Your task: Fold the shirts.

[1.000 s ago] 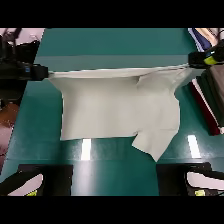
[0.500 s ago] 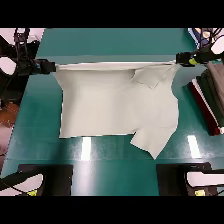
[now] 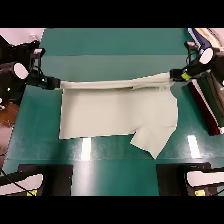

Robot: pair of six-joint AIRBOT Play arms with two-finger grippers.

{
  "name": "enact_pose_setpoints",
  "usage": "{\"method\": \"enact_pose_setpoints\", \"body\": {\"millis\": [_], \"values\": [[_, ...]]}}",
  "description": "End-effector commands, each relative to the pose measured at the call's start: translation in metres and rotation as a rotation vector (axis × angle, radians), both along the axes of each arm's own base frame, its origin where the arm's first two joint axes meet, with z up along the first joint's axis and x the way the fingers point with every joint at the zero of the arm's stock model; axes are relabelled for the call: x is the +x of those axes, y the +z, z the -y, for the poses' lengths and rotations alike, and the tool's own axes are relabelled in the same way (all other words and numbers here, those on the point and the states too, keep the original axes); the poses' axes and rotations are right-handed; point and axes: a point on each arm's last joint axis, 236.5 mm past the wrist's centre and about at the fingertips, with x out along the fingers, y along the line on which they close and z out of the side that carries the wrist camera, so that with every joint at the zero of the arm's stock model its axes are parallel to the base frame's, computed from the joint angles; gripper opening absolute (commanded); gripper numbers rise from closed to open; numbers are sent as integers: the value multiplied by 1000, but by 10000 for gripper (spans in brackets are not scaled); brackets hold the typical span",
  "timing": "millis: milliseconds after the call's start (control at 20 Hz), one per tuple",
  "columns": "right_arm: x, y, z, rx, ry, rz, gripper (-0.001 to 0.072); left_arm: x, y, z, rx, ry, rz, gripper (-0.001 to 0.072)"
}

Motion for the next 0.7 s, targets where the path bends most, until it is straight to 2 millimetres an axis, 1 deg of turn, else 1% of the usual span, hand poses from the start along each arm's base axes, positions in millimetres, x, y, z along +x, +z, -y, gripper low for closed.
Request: {"method": "enact_pose_setpoints", "body": {"millis": [0,150,200,250,300,400,450,500,550,650], "values": [[-27,-29,-10,44,-5,-87,16,-20,-21,-4,17,0,-90,27],[-42,-46,-14,59,-7,-141,22,-33,-31,-4,8,17,-148,28],[-45,-47,-14,61,-5,-157,107,-37,-32,-4,8,16,-164,53],[-47,-45,-15,65,-5,-161,354,-41,-32,-4,8,15,-180,321],[-50,-41,-16,77,-9,-167,483,-48,-33,-4,7,20,-213,535],[-59,-23,-11,76,-17,-160,480,-71,-33,-8,15,52,-303,533],[-63,-11,-7,76,-21,-144,478,-80,-31,-8,15,49,-333,533],[-67,3,-7,81,-17,-126,451,-90,-28,-7,14,48,-346,533],[-72,16,-5,81,-20,-107,446,-101,-27,-6,6,58,-350,533],[-82,42,-6,72,1,-66,446,-133,-35,-3,-20,92,-382,533]]}}
